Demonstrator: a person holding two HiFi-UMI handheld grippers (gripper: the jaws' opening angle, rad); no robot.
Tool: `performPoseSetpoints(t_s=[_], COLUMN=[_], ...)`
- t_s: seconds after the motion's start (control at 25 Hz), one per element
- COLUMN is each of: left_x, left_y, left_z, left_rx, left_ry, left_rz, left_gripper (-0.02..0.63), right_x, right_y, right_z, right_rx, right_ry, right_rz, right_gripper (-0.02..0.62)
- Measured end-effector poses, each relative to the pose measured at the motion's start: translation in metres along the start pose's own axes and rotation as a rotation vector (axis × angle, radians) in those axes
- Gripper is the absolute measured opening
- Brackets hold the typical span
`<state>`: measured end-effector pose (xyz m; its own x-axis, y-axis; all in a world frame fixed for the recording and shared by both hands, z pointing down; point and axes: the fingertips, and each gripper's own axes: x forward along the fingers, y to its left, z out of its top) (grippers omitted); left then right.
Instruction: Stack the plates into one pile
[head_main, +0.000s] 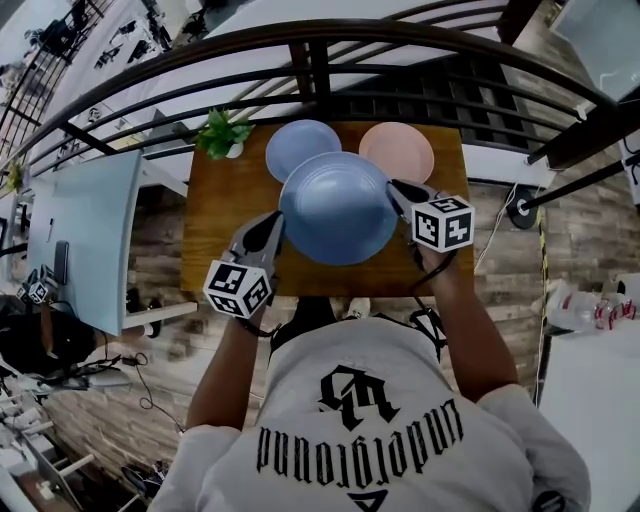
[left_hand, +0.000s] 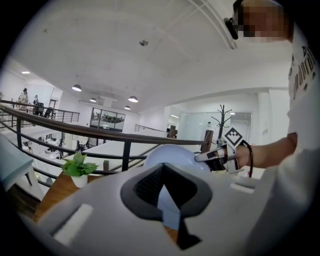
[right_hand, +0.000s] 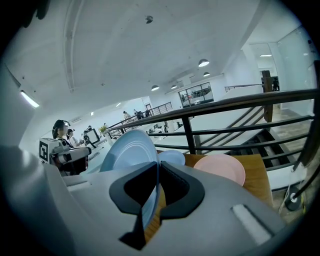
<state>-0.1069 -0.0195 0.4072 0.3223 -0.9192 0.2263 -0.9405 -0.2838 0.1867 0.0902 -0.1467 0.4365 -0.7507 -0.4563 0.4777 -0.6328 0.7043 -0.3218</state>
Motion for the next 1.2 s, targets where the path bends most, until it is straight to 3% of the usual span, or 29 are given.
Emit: performPoseSetpoints(t_s=[0.28,1.2], left_x=[0.024,0.096], left_y=[0.022,0.156], left_z=[-0.003,-0.031], left_rx=[-0.015,-0.083], left_ry=[0.029,0.142], left_rz=[-0.014,-0.045], left_gripper=[0.046,0.046], right_x=[0.021,0.171], right_y=[-0.015,-0.047], right_z=[0.006,0.021], right_rx=[0.031,0.120], right_ry=[0.015,0.106], right_rz=[-0.017,-0.068], right_gripper=[0.021,0.025])
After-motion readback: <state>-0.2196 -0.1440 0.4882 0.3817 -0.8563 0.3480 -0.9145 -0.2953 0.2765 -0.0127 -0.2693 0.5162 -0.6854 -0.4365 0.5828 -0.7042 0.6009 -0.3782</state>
